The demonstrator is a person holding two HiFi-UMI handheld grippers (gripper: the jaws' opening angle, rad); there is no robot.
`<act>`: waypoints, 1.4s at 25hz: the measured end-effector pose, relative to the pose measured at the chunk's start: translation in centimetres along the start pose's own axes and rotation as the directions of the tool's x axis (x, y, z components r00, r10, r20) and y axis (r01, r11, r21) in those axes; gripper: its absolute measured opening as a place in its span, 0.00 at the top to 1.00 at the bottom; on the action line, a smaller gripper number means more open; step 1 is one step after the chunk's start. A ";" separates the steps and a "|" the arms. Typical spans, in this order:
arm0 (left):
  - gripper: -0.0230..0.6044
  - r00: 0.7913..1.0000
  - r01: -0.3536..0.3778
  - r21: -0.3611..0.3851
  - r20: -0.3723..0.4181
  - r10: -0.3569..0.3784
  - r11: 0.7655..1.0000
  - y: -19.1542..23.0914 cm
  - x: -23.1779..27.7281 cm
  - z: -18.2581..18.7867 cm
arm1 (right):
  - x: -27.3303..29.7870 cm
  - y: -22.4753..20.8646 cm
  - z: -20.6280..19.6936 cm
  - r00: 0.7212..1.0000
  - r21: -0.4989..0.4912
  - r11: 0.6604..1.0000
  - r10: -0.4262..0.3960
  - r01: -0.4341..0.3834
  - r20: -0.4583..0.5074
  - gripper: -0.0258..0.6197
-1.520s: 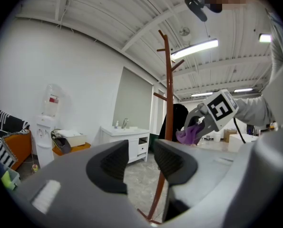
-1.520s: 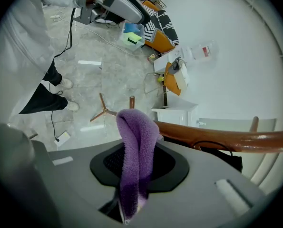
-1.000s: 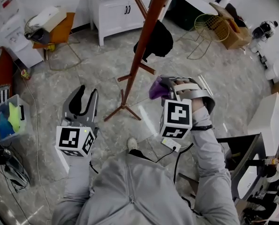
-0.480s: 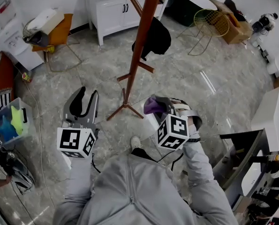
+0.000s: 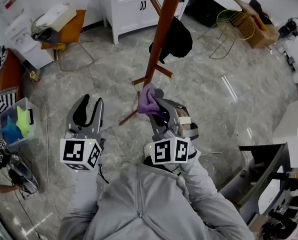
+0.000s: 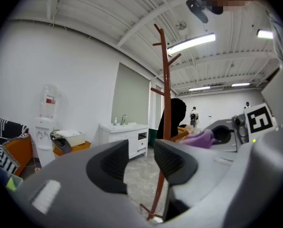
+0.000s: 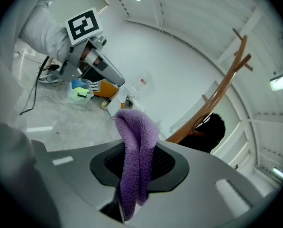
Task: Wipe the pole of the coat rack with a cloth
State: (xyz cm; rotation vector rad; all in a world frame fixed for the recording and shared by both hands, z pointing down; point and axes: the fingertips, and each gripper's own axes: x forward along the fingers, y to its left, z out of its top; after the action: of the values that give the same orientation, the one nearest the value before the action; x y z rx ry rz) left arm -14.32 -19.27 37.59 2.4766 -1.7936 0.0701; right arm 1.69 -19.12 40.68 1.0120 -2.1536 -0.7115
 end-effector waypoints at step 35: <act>0.69 0.987 -0.139 -0.031 -0.082 0.136 0.990 3.9 -1.9 -3.2 | 14.0 -0.7 -6.5 0.999 0.188 0.982 0.006 0.003 -0.049 0.84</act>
State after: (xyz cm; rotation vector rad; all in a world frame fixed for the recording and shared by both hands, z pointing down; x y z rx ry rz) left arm -18.55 -18.35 40.73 2.2887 -1.9124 0.1407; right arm -0.09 -32.10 48.83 1.1128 -2.2098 -0.4835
